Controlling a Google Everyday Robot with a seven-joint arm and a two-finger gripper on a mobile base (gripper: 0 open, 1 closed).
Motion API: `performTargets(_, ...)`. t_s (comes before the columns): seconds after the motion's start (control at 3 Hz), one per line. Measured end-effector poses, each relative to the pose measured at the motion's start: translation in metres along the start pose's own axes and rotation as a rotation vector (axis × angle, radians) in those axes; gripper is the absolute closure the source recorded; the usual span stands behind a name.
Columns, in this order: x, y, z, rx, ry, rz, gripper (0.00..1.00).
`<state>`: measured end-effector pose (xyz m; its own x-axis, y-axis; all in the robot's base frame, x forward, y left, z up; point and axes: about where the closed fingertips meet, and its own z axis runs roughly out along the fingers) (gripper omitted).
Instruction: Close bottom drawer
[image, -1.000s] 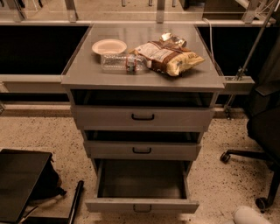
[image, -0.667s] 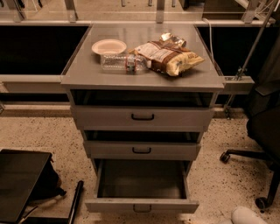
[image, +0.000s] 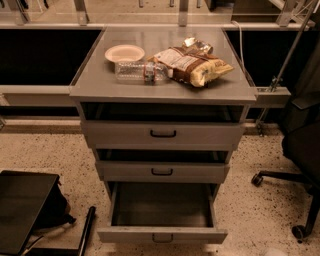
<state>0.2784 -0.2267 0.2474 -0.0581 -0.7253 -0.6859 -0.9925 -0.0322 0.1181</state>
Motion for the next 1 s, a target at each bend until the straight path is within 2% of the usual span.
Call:
performTargets(0.33, 0.048, 0.023, 0.045, 0.003, 0.101, 0.052, 0.0)
performTargets(0.67, 0.082, 0.018, 0.081, 0.09, 0.108, 0.097, 0.0)
performTargets(1.0, 0.095, -0.032, 0.073, 0.229, 0.074, 0.063, 0.0)
